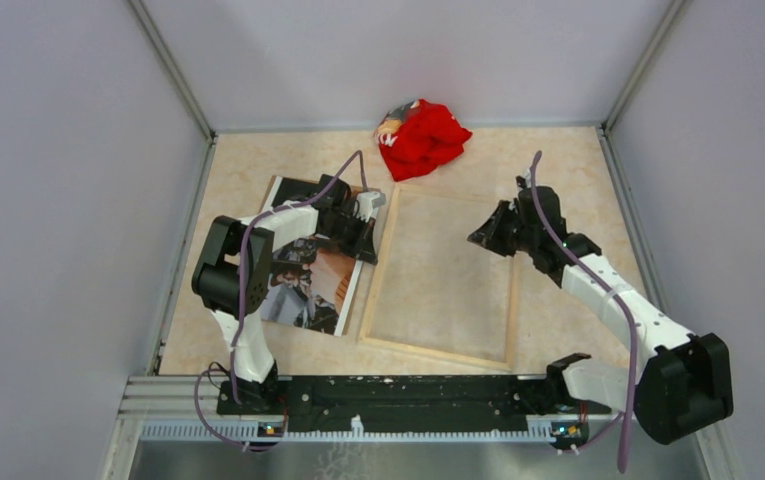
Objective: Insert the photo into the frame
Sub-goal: Place the photo frame item in the photo frame.
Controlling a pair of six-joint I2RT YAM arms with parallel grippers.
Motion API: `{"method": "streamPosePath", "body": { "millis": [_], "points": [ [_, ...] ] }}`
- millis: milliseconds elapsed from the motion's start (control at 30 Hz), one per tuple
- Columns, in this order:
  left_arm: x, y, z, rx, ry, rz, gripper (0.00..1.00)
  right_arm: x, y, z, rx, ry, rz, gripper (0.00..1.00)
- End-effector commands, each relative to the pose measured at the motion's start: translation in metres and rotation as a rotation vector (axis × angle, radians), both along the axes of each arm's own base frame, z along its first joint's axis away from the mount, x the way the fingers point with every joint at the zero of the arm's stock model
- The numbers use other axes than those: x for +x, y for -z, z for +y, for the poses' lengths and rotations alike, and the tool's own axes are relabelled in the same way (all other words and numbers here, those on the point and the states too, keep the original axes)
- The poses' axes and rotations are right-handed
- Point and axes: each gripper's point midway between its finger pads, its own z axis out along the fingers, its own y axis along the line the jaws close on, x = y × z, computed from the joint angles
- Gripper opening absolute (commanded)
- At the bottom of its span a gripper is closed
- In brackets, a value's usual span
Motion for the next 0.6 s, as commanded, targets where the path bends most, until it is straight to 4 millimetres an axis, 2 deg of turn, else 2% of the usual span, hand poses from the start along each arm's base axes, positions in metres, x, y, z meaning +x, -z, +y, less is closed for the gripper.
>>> {"method": "streamPosePath", "body": {
  "millis": [0, 567],
  "points": [
    [-0.018, 0.025, 0.012, 0.073, 0.005, 0.08, 0.0, 0.008, -0.026, 0.006, 0.109, 0.009, -0.078, 0.0],
    [-0.019, 0.027, 0.012, 0.078, 0.004, 0.087, 0.0, -0.004, 0.026, -0.02, 0.197, 0.141, 0.065, 0.0]
  ]
}}
